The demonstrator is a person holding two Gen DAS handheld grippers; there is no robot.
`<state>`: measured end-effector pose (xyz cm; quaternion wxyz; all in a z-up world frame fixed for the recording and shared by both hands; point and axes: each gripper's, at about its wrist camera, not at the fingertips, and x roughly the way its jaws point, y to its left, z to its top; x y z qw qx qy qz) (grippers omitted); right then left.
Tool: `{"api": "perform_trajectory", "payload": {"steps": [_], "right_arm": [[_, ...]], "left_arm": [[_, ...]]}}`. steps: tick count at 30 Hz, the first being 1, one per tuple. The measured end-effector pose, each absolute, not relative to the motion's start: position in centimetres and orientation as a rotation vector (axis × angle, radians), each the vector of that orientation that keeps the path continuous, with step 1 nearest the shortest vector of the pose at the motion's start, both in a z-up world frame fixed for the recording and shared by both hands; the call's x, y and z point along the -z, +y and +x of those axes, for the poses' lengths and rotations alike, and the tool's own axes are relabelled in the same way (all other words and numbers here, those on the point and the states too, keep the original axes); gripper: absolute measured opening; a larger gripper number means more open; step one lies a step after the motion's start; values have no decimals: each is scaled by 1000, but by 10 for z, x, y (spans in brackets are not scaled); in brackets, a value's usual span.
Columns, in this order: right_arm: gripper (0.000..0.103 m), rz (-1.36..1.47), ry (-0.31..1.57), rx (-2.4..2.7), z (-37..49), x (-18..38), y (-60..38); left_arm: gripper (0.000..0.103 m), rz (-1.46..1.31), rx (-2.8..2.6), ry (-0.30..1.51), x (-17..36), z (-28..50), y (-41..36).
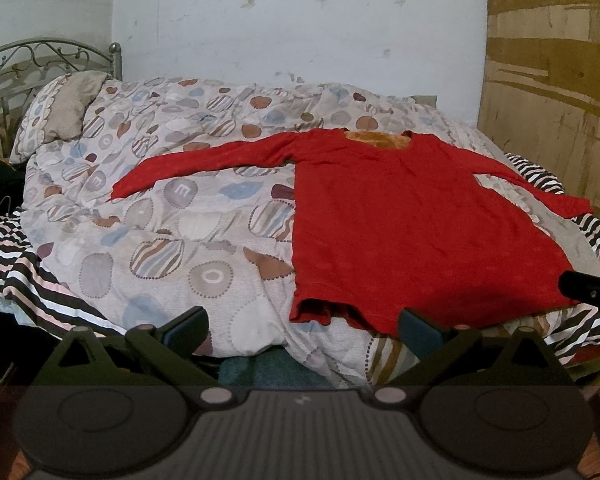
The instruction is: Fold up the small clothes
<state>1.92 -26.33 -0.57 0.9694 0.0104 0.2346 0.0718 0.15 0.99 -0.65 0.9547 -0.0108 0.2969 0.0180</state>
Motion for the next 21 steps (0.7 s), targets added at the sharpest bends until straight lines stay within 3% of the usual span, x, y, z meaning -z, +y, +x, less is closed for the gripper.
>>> {"api": "perform_trajectory", "payload": {"steps": [14,21], "right_arm": [[103,52,504,-142,35,14,-264],[103,100,590,-119,75,-3,-266]], "left_arm": [[103,-10,-48,687,11,20,11],[103,80,-98,690,-6,69,9]]}}
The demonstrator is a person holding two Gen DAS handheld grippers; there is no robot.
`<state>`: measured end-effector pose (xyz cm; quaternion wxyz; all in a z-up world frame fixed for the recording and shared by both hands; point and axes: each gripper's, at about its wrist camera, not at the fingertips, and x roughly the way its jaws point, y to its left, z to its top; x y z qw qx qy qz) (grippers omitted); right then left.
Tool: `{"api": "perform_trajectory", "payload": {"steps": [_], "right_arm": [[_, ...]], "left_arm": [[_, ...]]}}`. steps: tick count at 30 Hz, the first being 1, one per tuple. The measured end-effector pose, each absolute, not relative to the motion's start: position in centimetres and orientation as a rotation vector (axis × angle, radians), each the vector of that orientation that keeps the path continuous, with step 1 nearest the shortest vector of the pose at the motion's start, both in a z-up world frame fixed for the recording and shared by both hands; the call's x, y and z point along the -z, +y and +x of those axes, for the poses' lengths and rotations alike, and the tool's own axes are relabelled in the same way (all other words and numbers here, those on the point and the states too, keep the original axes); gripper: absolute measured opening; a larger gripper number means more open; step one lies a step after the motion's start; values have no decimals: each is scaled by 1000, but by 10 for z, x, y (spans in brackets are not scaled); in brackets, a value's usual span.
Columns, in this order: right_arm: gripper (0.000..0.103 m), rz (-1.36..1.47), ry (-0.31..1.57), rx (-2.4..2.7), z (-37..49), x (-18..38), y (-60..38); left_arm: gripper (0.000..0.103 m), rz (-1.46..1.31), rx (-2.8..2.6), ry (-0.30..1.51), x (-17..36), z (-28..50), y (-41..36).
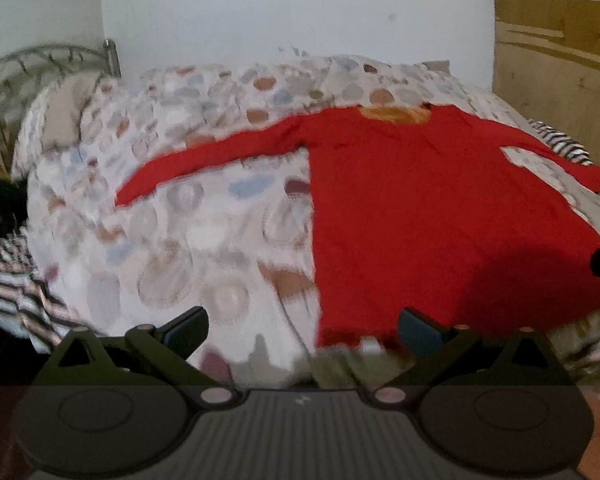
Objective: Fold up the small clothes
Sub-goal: 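Move the right gripper toward the sleeve cuff nearest it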
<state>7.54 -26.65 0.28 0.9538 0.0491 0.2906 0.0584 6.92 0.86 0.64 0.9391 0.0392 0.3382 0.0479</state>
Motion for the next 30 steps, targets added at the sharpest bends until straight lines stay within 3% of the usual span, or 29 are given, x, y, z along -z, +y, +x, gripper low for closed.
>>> {"api": "perform_trajectory", "payload": {"steps": [9,23,30], "right_arm": [[103,59,585,84,150,-28,-291],[103,62,632,264,254,-5,-371],[103,182,466,241,292,17,-440]], "left_arm": [[103,68,-74,664,-23,177,-1],[103,56,-32,706,18,302,-35],[103,48,-42,729,44,329,-40]]}}
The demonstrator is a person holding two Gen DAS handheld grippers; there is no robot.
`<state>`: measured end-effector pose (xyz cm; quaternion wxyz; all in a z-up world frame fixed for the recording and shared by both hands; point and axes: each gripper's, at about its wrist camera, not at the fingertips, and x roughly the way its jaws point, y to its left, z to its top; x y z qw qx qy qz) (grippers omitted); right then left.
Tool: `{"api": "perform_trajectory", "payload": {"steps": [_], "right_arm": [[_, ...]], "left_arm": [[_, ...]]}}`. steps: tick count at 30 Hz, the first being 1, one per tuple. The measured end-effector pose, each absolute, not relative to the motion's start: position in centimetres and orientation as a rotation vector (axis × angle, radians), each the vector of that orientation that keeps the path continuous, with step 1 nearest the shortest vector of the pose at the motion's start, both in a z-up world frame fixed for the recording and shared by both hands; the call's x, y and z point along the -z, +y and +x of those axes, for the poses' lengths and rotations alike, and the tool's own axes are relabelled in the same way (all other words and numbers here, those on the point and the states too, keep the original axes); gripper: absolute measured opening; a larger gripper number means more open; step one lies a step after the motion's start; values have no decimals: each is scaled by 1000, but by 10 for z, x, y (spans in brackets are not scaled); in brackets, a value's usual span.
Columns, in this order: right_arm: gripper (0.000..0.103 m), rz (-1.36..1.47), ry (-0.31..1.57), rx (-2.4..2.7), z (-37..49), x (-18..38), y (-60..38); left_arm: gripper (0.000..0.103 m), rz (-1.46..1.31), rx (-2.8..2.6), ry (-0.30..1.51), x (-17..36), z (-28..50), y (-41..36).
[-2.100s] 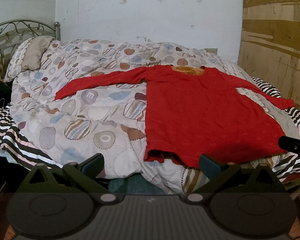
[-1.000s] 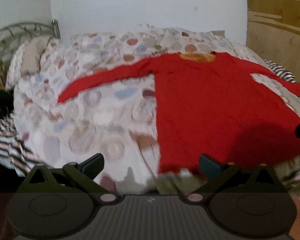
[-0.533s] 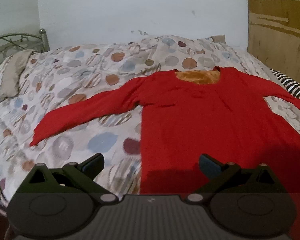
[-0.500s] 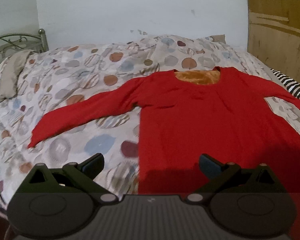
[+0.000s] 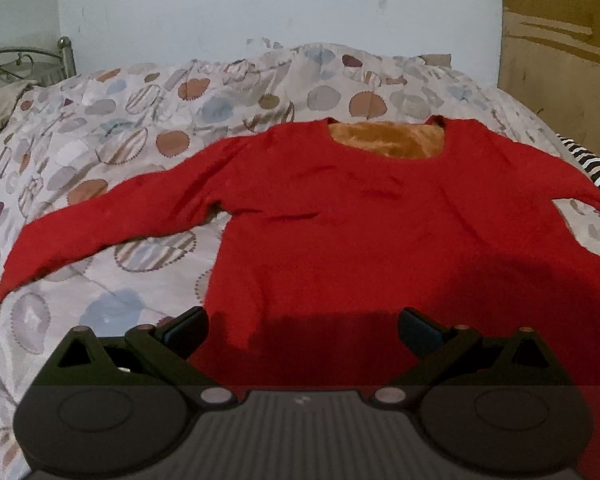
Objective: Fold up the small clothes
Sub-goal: 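Move the right gripper toward the sleeve cuff nearest it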
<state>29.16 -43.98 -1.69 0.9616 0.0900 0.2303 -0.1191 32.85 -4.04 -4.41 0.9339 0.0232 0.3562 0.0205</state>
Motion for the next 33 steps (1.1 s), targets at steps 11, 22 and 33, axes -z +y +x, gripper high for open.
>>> {"api": "perform_trajectory", "payload": {"steps": [11,22,33], "right_arm": [[102,205,472,585,373,42,-562],[88,439,470,748,388,78,-629],[7,321,462,703,388,63,-623]], "left_arm": [[103,55,-57,752,63,340,-48],[103,72,-65,748,67,340,-51],[103,52,-44,750,59,337,-47]]}}
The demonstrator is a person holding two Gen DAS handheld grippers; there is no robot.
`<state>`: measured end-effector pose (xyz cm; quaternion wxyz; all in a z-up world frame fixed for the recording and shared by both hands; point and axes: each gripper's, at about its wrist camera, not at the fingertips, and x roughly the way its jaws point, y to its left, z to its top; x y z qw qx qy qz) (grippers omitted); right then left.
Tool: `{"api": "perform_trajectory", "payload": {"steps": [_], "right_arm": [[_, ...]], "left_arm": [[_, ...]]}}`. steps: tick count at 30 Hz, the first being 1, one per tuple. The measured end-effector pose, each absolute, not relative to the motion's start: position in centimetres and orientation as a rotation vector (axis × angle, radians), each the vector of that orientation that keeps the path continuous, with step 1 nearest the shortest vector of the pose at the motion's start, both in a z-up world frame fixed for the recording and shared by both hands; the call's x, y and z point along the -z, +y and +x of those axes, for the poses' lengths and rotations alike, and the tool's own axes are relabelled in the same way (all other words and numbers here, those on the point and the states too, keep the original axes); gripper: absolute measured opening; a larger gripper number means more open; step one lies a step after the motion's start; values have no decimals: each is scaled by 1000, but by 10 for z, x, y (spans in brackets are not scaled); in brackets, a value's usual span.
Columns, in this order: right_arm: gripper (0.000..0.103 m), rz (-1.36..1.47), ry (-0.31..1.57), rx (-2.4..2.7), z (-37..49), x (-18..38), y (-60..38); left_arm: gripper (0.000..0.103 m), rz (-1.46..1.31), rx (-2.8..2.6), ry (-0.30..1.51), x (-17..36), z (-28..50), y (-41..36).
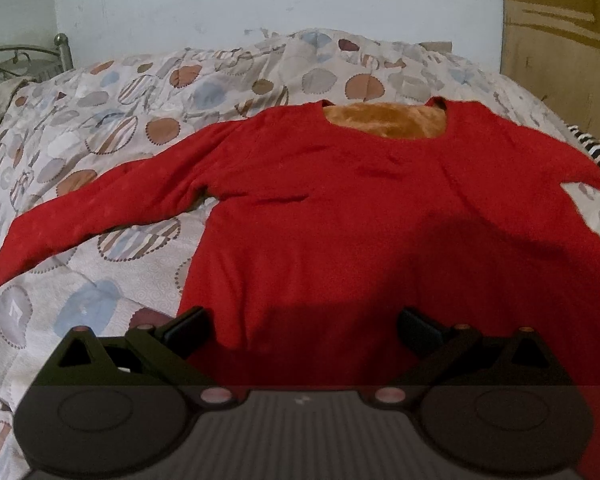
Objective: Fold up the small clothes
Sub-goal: 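Move the right gripper toward the sleeve cuff nearest it, then grasp the sleeve cuff with the right gripper and lift it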
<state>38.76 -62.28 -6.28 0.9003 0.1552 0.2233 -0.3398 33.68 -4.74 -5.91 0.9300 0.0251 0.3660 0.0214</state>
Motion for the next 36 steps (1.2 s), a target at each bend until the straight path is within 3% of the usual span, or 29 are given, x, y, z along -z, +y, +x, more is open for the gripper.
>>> {"api": "perform_trajectory", "payload": {"steps": [16,27,31,36], "right_arm": [[4,126,282,504,400,-39,-568],[3,-37,179,178,426,-117,-447],[3,-134,170,39,434,-128,-382],[3,-288,238,-134,437,-100,-291]], "left_arm": [[103,-4,-28,691,9,334,-31],[103,-32,-41,665,2,333,-16],[103,-76,-73,648,2,332,-3],[103,-154,-107,627,3,327,19]]}}
